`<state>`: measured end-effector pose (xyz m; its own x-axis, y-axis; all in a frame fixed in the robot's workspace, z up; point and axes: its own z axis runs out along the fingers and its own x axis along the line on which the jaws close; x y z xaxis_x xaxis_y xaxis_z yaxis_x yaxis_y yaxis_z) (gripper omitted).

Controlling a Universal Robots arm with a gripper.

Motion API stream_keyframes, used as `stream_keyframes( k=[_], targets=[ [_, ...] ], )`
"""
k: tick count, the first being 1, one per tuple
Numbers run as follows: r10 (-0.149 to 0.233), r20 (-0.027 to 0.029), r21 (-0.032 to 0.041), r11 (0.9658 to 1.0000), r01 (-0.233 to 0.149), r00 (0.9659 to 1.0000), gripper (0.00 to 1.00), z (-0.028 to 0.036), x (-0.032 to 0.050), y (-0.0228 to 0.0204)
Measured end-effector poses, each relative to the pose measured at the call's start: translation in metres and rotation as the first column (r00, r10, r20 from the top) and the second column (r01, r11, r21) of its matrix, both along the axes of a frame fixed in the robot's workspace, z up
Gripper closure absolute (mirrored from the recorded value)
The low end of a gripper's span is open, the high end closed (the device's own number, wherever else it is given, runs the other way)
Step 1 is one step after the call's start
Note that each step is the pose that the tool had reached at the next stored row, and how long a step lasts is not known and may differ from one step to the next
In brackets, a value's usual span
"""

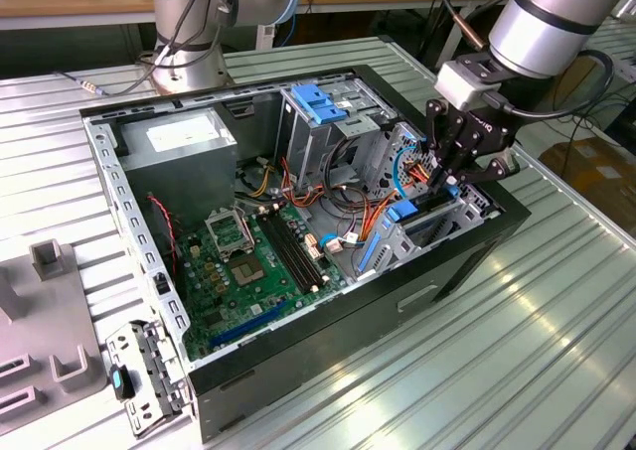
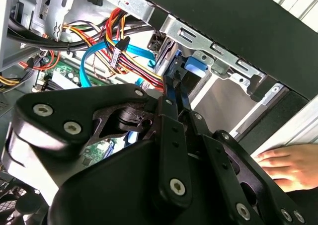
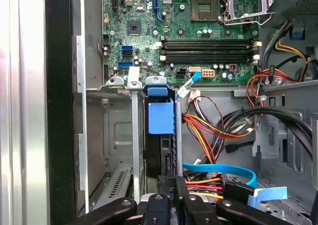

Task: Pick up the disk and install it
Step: 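Insert the first disk wire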

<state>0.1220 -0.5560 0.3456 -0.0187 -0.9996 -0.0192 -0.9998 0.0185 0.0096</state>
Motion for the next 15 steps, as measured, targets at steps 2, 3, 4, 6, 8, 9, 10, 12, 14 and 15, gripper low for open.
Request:
stream_keyframes(
  k=[2,3,4,6,8,9,10,12,14,15],
  targets=[
    [0.0,0.0,-0.0001,1.0,0.0,1.0,0.83,-0.0011,0.0,0.0],
    [0.0,0.0,-0.0001,1.0,0.0,1.0,0.83,-0.0017,0.0,0.0],
    [0.0,0.0,0.0001,1.0,0.0,1.0,0.83,-0.0032,0.0,0.0],
    [0.0,0.0,0.0,1.0,0.0,1.0,0.83,-0.0054,0.0,0.0],
    [0.0,0.0,-0.0003,1.0,0.0,1.0,0.83,-0.0058,0.0,0.0],
    [0.0,0.0,-0.0001,1.0,0.0,1.0,0.83,-0.006,0.0,0.0],
    [0.0,0.0,0.0005,1.0,0.0,1.0,0.83,-0.0063,0.0,0.0],
    [0.0,0.0001,0.0003,1.0,0.0,1.0,0.83,-0.0063,0.0,0.0],
    [0.0,0.0002,0.0013,1.0,0.0,1.0,0.82,-0.0057,0.0,0.0],
    [0.0,0.0002,0.0011,1.0,0.0,1.0,0.76,-0.0033,0.0,0.0]
  ],
)
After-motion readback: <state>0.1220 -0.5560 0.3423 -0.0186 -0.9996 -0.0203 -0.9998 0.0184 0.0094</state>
